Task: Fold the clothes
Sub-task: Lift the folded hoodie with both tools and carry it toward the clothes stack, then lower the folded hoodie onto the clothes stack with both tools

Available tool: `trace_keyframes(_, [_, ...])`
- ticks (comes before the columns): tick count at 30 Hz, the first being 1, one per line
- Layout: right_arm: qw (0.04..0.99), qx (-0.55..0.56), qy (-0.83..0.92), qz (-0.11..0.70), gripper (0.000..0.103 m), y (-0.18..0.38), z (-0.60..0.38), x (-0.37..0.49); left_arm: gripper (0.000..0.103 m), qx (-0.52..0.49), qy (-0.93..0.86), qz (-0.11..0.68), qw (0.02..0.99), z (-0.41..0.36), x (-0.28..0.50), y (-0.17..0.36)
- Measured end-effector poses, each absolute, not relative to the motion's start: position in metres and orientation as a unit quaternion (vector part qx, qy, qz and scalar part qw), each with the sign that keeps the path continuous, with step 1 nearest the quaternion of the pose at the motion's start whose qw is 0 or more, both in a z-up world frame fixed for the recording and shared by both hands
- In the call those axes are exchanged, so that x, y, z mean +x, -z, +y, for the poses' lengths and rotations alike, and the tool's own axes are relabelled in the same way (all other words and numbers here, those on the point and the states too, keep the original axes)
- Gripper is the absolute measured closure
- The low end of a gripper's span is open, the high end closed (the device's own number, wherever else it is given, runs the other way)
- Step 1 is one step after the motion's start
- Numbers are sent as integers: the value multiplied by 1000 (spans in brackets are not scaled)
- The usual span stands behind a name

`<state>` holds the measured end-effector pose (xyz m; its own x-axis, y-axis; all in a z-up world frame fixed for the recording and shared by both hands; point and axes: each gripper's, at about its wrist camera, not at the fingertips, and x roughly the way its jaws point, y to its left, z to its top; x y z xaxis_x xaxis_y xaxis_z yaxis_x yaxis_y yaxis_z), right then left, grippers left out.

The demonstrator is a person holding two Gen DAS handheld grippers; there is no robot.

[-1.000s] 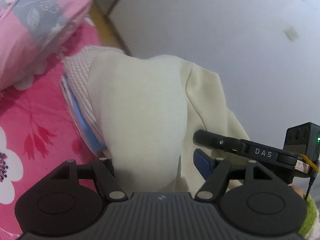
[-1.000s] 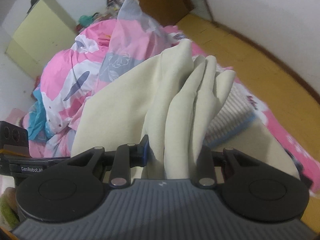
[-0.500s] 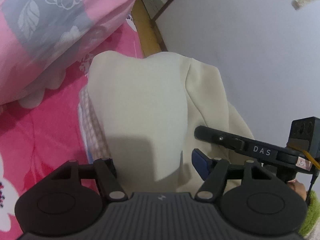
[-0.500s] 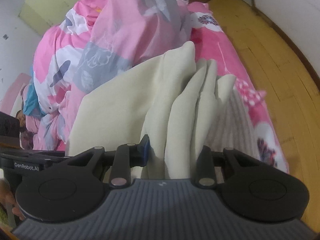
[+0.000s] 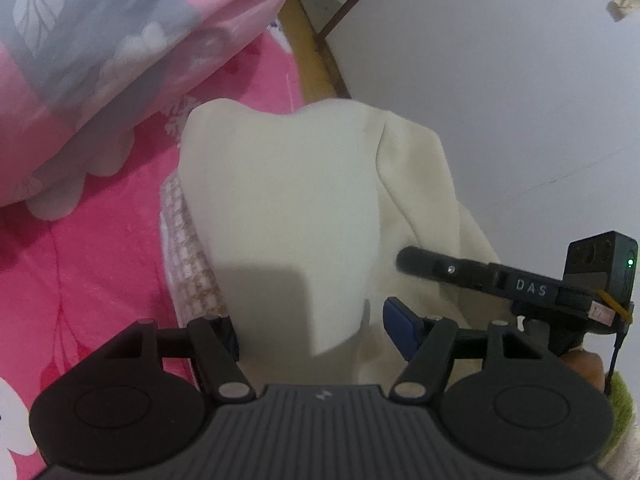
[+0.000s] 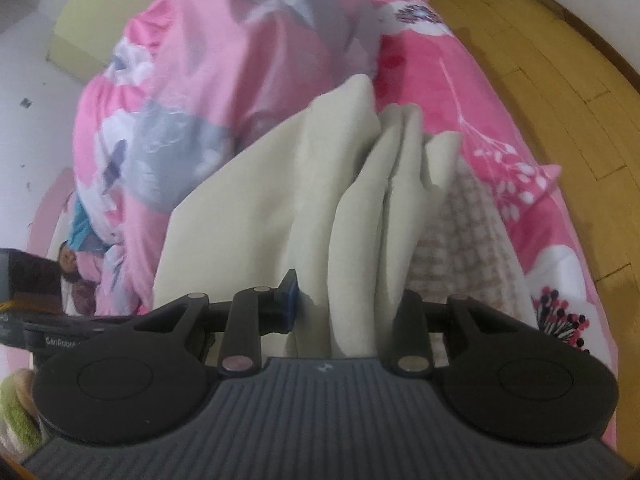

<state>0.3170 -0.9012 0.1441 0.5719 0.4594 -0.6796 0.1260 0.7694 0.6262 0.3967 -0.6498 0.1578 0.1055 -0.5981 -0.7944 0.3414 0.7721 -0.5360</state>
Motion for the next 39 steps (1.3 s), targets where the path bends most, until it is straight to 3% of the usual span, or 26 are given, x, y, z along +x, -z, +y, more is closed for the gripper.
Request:
trace_keyframes(7, [803,358,-99,467,75,-112,-914,299,35,-128,308,606,722,-642,384,-135])
trace_keyframes(11, [817,338,-114,454,75,-122,-913,301,34,-122,322,595,726,-645,384,-143])
trace_keyframes(13, [812,343,-109,459,72,-118,-916,304,31,-121,320,601,722,-645,385,-138])
trace_keyframes(15, [803,344,-91,477,58,-107,-922,305,27,-125,311,606,722,-643,385,-133])
trace_keyframes(21, [785,388,-45,481,53,-115,-944,290,18,-151,311,590,729,-625,377,-141])
trace_keyframes(28, [858,193,28,475,54,-186,-911,279,16,-184,305,586,728,-589,339,-144])
trace_keyframes(31, [882,124,-12,454,54,-211,-876,293,22,-192,305,595,718,-584,318,-135])
trace_keyframes(33, [889,82,-68,446,55,-221,-839,314,32,-184,309,600,715,-585,307,-130])
trace_keyframes(39, [861,-87,-233,443,58,-217,-712,382,38,-170,312,575,736,-585,296,-127])
